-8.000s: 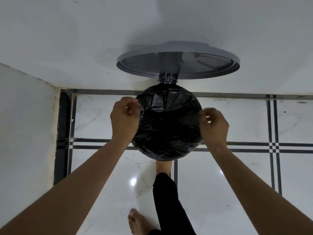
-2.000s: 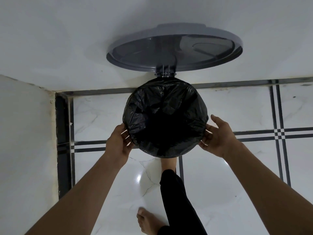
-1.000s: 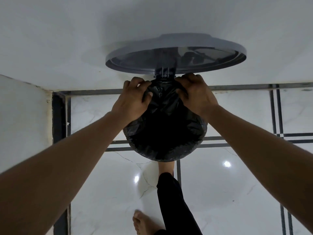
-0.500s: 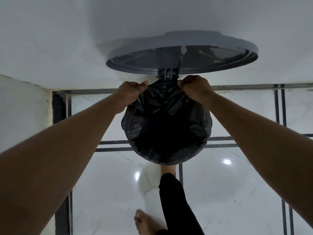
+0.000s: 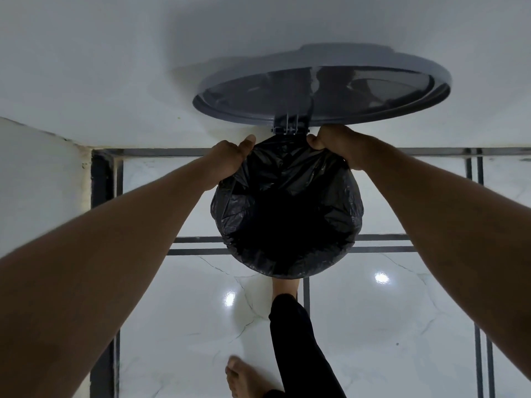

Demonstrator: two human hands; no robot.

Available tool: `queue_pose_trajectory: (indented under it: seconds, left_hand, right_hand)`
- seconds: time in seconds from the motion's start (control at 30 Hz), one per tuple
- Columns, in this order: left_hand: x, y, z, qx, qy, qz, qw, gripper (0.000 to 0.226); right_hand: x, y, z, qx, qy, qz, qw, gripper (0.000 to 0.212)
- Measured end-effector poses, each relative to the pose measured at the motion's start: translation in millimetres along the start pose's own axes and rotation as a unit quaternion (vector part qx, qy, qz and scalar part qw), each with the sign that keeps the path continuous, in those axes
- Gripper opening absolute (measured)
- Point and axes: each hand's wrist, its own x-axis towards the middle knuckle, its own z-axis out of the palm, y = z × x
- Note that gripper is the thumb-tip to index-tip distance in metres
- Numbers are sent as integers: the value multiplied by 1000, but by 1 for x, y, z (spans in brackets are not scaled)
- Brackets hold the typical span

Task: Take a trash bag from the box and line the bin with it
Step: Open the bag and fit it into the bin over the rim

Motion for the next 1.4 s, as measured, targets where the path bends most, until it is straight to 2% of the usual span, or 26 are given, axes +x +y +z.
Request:
queue_pose_trajectory:
  seconds: [0.1,0.17,0.23,0.27,0.33,0.4,0.43,0.5,0.6,0.73,0.8,0.9,1.03,1.13,1.27,1.3,1.33,1.37,1.4]
  left_hand:
    - [-2,-3,-1,-33,-2,-10,999,73]
    - [-5,-10,-3,-144,-11,-33,989,73]
    - [-16,-22,-4,-264,22,-46,963,59]
    - [-22,-31,-1,-303,70,-50,949,48]
    - [-40,-53,11,-304,176,-52,935,33]
    - [-61,-74,26,-299,246,-73,919,32]
    - [-70,-83,33,-317,255,-94,908,32]
    - [-83,-94,47,-390,216,-146,883,29]
    - [-91,-103,59,-471,157,-201,845,27]
    - [-95,-102,61,-495,116,-204,837,22]
    - [-100,-98,59,-548,58,-224,804,26]
    - [-99,-99,56,-613,15,-247,750,40]
    - [-101,-104,55,-667,21,-242,704,42]
    - [-104,-106,57,-653,13,-236,720,46]
    - [-106,-110,58,-664,-16,-235,710,49]
    - [-107,-111,58,-661,-15,-236,712,49]
    - [-107,-110,57,-653,-7,-238,719,47]
    - [-107,-108,58,-631,18,-237,738,42]
    - [-110,-105,59,-592,58,-226,771,33]
  right_hand:
    - [2,10,-1,89,-14,-5,996,51]
    - [-12,19,-7,193,-53,25,979,53]
    - [-25,33,-9,257,-46,34,965,51]
    - [-33,40,-7,286,0,31,958,49]
    - [-46,62,2,315,164,34,934,38]
    - [-65,84,21,297,292,51,908,23]
    - [-74,95,32,285,324,66,900,20]
    - [-91,112,52,271,346,111,891,19]
    - [-98,126,78,319,294,191,881,27]
    - [-92,130,88,531,173,227,798,27]
    - [-90,130,84,586,112,243,765,31]
    - [-91,132,77,628,35,261,732,40]
    - [-90,138,69,625,3,301,720,56]
    - [-92,133,74,634,-6,288,718,52]
    - [-92,134,82,663,1,265,700,47]
    - [-93,135,81,655,6,269,706,47]
    - [-92,137,81,641,5,275,716,46]
    - [-94,136,79,607,15,281,743,45]
    - [-96,137,79,557,32,277,782,45]
